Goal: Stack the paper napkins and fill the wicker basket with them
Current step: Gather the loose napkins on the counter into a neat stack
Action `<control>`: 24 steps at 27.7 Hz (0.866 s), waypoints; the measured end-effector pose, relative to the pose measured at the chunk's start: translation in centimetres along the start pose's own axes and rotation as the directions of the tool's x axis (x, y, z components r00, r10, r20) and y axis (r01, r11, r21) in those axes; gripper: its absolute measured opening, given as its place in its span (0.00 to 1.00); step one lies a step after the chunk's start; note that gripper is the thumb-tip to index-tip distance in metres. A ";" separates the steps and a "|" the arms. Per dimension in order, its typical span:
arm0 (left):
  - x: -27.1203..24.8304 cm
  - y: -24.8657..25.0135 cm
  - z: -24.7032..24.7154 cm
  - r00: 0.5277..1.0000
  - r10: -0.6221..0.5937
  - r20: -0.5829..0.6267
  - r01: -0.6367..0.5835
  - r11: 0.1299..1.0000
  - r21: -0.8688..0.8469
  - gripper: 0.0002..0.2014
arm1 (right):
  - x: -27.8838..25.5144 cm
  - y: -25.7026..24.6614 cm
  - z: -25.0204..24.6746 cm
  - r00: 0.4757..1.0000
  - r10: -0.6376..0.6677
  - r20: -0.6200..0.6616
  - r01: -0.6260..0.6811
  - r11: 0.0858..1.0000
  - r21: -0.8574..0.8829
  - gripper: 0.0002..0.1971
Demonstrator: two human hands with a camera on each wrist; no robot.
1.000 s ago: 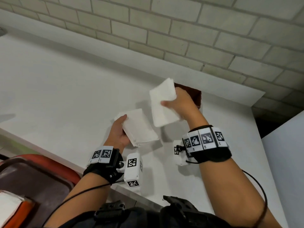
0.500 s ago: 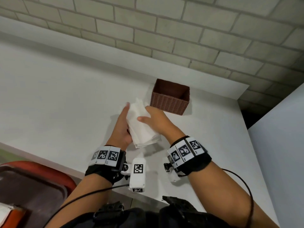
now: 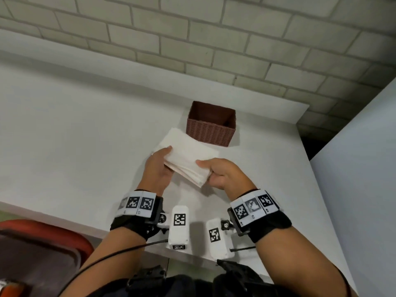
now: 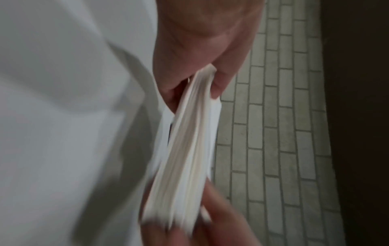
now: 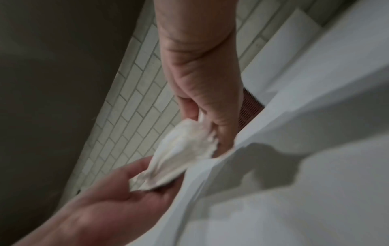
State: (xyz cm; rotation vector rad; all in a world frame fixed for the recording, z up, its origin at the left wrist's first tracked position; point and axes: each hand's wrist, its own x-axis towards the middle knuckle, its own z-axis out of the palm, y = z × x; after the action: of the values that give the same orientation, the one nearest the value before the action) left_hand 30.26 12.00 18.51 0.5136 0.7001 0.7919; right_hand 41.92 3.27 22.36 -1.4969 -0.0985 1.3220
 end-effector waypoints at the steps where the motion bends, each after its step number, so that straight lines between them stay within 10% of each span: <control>1: 0.3 0.5 -0.4 0.999 0.025 -0.020 -0.022 0.993 0.116 0.23 | 0.1 -0.1 -0.9 0.999 -0.013 -0.041 0.012 0.999 -0.037 0.10; 6: -0.7 0.0 0.1 0.984 0.132 0.123 -0.181 0.720 0.670 0.28 | 0.2 0.7 -3.0 0.976 -0.125 -0.176 0.124 0.992 -0.021 0.17; 24: -1.0 -2.3 -1.5 0.955 0.115 0.273 -0.277 0.672 0.687 0.46 | -0.4 4.5 -4.4 0.901 -0.425 -0.083 0.414 0.902 -0.127 0.25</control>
State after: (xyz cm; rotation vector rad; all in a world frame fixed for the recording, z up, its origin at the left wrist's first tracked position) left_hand 29.73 10.12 16.40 1.4039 0.7557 0.6238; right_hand 42.51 -1.66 18.46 -1.5280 -0.4062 0.8956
